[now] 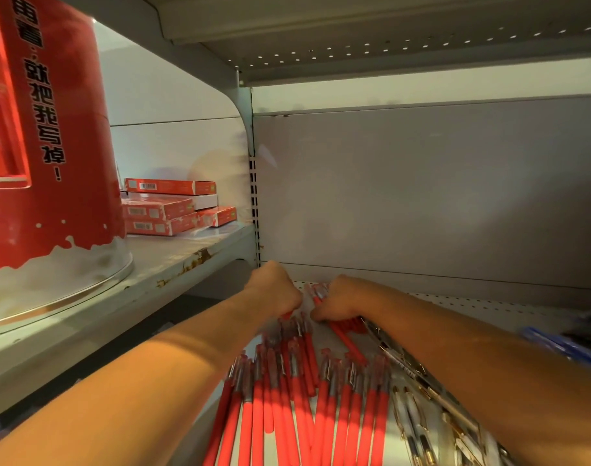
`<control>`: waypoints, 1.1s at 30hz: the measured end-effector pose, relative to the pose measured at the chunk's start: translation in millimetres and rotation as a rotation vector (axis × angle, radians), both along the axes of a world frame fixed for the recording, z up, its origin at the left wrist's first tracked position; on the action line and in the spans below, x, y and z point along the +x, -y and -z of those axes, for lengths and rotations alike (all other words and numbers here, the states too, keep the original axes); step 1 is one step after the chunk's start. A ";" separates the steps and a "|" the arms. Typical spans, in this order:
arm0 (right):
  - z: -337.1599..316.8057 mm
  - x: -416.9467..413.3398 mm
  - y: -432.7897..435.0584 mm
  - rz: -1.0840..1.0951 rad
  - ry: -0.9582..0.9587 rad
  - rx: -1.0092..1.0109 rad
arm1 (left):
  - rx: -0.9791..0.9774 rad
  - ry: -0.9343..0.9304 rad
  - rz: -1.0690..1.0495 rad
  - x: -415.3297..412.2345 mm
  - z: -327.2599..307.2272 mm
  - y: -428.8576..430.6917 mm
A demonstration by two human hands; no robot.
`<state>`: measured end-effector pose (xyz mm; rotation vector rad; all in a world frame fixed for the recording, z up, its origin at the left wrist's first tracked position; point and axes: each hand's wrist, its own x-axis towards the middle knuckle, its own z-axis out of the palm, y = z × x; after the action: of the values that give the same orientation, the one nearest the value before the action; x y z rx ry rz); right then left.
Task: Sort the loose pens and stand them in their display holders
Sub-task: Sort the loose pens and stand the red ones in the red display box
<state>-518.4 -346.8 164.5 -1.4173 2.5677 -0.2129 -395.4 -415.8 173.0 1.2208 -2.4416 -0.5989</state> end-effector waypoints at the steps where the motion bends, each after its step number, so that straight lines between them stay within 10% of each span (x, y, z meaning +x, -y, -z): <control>1: -0.8 2.1 0.4 -0.009 -0.015 0.029 | 0.024 0.017 0.012 2.0 -2.6 -2.3; 33: -5.0 19.7 -8.7 -0.037 -0.011 -0.059 | 0.385 0.248 0.183 70.6 -17.1 -59.7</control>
<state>-498.7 -338.1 169.5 -1.4892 2.5615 -0.2776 -324.9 -356.1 190.1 1.2825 -2.7540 -1.0679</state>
